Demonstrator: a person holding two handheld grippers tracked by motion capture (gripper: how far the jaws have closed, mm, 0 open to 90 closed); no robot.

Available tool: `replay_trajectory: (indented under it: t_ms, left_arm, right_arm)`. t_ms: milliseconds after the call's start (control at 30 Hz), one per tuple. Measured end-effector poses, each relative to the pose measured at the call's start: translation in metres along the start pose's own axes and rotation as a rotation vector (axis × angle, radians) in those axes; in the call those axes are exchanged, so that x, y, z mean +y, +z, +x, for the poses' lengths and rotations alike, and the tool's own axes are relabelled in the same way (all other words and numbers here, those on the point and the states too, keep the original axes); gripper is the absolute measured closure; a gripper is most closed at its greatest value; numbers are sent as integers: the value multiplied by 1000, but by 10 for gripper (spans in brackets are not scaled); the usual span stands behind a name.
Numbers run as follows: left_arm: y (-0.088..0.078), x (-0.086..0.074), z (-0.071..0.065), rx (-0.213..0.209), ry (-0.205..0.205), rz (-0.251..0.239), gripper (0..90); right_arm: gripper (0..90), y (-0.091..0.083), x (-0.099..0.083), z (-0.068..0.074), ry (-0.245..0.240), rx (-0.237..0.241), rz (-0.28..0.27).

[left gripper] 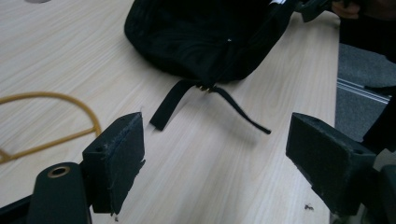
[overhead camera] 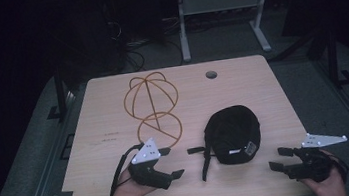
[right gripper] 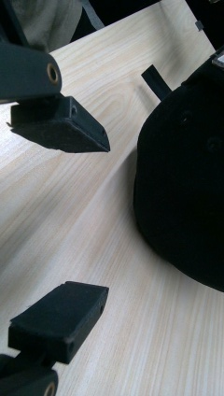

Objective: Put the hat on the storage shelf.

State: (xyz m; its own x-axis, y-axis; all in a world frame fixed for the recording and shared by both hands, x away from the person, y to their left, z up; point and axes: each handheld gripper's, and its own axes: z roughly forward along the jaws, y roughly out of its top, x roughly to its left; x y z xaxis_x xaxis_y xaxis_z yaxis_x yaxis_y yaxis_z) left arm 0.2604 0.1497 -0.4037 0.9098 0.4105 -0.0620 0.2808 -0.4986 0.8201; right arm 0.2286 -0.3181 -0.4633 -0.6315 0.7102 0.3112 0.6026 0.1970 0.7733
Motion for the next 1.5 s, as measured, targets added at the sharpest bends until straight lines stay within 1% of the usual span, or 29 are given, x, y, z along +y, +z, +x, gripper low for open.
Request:
replay_trajectory:
  t_ms: [33,100,267,300,500,567,667,867,933,967,1133,1300,1400,1433,1500]
  left_arm:
    - [1,2,-1,-2,7,1,190]
    - [2,5,-2,-6,4,-4,190]
    - [11,16,-8,-39,33,-2,191]
    - [11,16,-8,-39,33,-2,191]
    - [23,29,-15,-78,60,-8,193]
    - [27,33,-17,-92,67,-3,196]
    - [36,41,-21,-107,87,7,197]
    - [51,54,-27,-141,105,10,213]
    - [54,57,-28,-146,109,15,219]
    - [61,61,-29,-153,118,26,221]
    - [75,68,-30,-175,112,33,231]
    - [89,75,-33,-178,131,63,242]
    - [97,79,-34,-181,143,80,251]
    - [99,80,-34,-183,150,82,261]
    - [105,82,-34,-189,146,91,291]
  right_arm:
    - [245,0,0,0,0,0,1]
    - [245,1,0,0,-3,1,3]
    - [245,1,0,1,-3,4,5]
    - [245,1,0,1,-3,4,5]
    - [245,2,0,1,-9,8,11]
    - [245,2,0,1,-8,9,10]
    - [245,2,0,1,-7,11,10]
    - [245,1,-1,2,-12,14,9]
    - [245,1,-1,2,-12,15,9]
    - [245,1,-1,2,-12,16,8]
    - [245,1,-1,1,-15,19,8]
    - [246,0,-1,1,-8,23,6]
    - [246,1,-1,1,-12,25,6]
    - [245,1,-1,1,-12,26,8]
    - [245,1,-1,2,-14,26,7]
